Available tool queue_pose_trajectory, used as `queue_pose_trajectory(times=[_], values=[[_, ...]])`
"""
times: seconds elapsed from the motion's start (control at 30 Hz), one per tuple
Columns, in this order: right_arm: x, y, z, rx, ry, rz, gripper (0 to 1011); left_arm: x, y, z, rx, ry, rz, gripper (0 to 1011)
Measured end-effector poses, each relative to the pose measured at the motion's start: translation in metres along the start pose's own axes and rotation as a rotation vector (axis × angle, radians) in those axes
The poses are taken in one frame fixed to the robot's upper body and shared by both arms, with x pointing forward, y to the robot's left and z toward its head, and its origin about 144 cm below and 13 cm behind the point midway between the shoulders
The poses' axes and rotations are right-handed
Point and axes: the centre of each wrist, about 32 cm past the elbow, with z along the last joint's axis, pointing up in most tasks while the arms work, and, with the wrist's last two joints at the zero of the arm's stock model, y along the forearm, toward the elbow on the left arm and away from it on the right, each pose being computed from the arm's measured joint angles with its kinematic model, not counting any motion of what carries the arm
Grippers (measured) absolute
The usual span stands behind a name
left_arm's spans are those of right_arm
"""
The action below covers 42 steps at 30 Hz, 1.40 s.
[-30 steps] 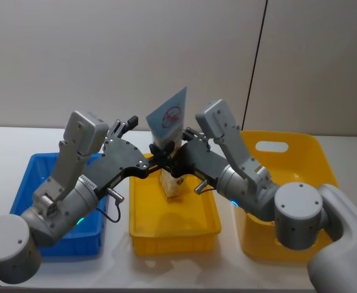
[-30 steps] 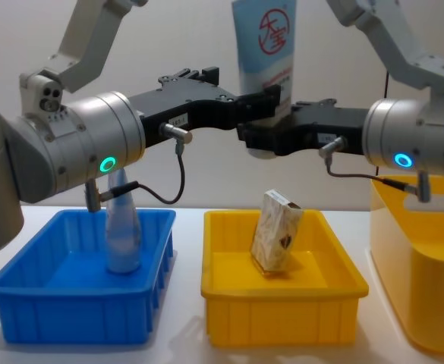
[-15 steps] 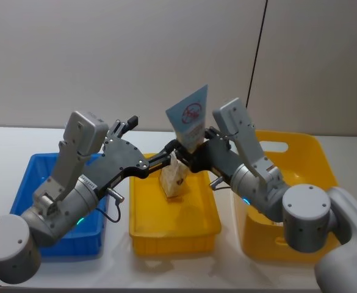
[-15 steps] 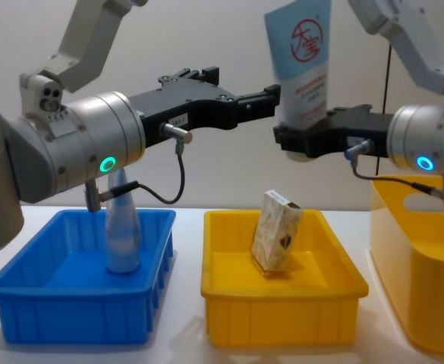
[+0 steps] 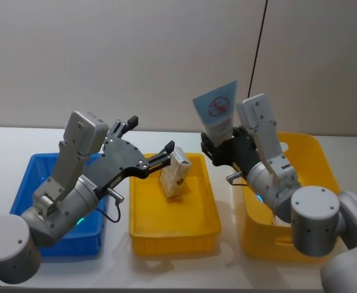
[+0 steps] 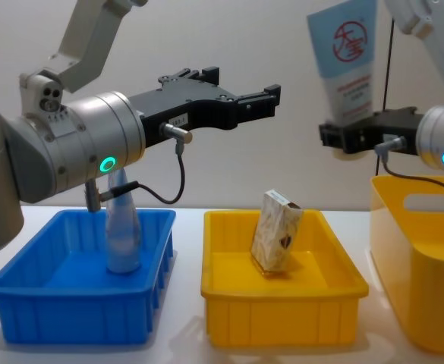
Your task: Bimanual collaborative sorting of washing and personal care products
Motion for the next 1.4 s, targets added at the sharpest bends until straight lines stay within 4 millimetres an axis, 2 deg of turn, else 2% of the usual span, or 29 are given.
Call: queue_pose_trajectory(times=[0.77,1.4], values=[[0.019,-0.019,-0.002,-0.191,0.151,-0.331,628,0.0,0.0,0.0,0.0,0.0,0.0,1001],[0.032,-0.03,-0.006,-0.325,0.214,-0.405,624,0.0,0.0,0.0,0.0,0.0,0.0,1001]])
